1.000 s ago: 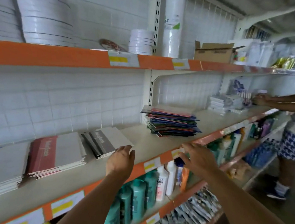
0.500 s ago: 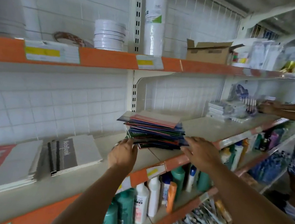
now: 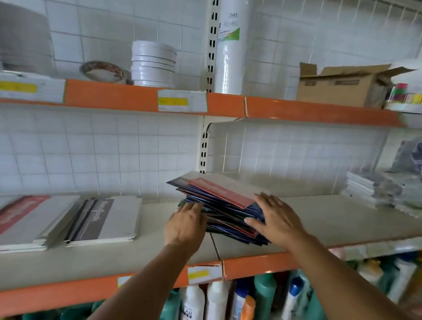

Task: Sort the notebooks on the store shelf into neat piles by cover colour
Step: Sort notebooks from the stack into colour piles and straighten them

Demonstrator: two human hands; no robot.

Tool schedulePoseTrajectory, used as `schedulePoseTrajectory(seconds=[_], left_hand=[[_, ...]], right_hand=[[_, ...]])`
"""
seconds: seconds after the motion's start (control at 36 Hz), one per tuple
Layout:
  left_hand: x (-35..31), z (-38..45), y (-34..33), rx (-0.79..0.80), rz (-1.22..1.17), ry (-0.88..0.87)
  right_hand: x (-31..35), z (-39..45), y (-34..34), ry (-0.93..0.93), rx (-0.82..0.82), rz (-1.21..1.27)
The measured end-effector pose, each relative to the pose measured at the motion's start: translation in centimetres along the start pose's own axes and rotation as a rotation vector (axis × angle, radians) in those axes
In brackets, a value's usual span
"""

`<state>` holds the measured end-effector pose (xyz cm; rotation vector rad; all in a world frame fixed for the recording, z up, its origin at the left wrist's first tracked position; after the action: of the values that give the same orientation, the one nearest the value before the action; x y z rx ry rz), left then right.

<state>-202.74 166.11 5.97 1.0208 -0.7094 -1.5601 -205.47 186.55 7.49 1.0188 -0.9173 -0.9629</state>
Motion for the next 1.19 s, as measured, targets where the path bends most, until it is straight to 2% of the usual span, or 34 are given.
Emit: schedulePoseTrajectory(seconds=[0.31, 0.56, 0.69, 0.86, 0.94, 1.08, 1.19], left_hand=[[-0.5, 2.3, -0.6, -0.042, 0.007, 0.001], [-1.8, 2.1, -0.6, -0.108, 0.032, 0.045], [-3.2, 2.1, -0.5, -0.148, 0.043, 0.101], [-6.9, 3.1, -0.8, -0.158, 0.077, 0.009], [-8.8, 3.8, -1.5, -0.080, 0.107, -0.058], [-10.2, 4.1, -4.5, 0.199, 0.235, -0.111], [-10.7, 3.8, -4.8, 0.232, 0.239, -0.111]], right_hand=[[0.0, 3.2, -1.5, 0.006, 0.039, 0.035], [1.0, 3.3, -0.3, 0.113, -0.137, -0.069], [0.5, 3.4, 0.7, 0.171, -0.202, 0.041], [-1.1, 3.6, 2.5, 0.176, -0.210, 0.122], [-2.2, 3.5, 3.1, 0.172, -0.199, 0.084], [-3.2, 3.4, 3.3, 0.207, -0.190, -0.010], [-4.5, 3.5, 3.1, 0.185, -0.204, -0.032]])
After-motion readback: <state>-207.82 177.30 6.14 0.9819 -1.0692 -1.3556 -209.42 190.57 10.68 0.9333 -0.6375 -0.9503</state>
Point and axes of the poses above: each hand's wrist, its own z-axis towards the middle knuckle, its own y-axis out of the back of the hand, x = y × z, the point moved 7 cm from there along z, towards the middle knuckle, and after that the axes turned 9 degrees about z, right-handed, at the moved point
